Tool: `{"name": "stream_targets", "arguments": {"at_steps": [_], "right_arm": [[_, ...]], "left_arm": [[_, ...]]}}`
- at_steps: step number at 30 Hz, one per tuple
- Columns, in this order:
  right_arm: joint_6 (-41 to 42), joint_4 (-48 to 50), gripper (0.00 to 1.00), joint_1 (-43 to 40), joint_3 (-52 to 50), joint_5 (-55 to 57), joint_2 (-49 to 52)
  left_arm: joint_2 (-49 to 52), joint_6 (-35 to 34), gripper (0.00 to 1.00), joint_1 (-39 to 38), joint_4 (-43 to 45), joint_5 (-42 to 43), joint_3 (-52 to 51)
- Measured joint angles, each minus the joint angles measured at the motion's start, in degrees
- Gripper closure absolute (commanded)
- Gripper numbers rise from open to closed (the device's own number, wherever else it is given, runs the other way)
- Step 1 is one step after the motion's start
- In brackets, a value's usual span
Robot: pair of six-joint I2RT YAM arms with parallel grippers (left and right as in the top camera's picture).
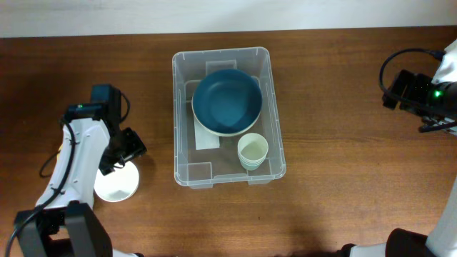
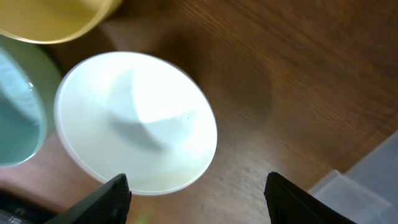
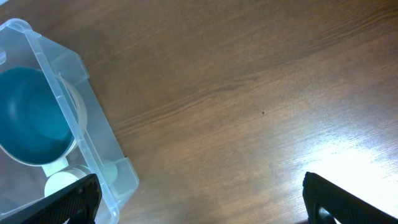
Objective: Pack container
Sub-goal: 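Move the left gripper to the white bowl and grasp its rim, then carry the white bowl into the container's front left and release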
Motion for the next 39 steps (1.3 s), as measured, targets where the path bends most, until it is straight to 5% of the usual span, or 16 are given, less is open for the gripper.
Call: {"name": "stream_targets", "arguments": {"at_steps": [14, 18, 28, 39], "right_arm": [[0.00, 0.00, 0.01, 0.00, 0.00, 0.00, 0.00], [0.02, 0.00, 0.01, 0.00, 0.00, 0.00, 0.00], [0.04, 0.00, 0.01, 0.00, 0.00, 0.00, 0.00], [0.04, 0.00, 0.01, 0.00, 0.00, 0.00, 0.00]], "left_arm": [[6.93, 0.72, 0.30, 0.00, 8.41, 0.20, -6.10], [8.83, 0.76, 0.40, 0.00, 8.55, 0.17, -6.10], [11.08, 1.73, 0.98, 0.00, 8.55, 0.35, -6.12], [11.06, 1.57, 0.99, -0.24, 2.82, 0.35, -1.60]]}}
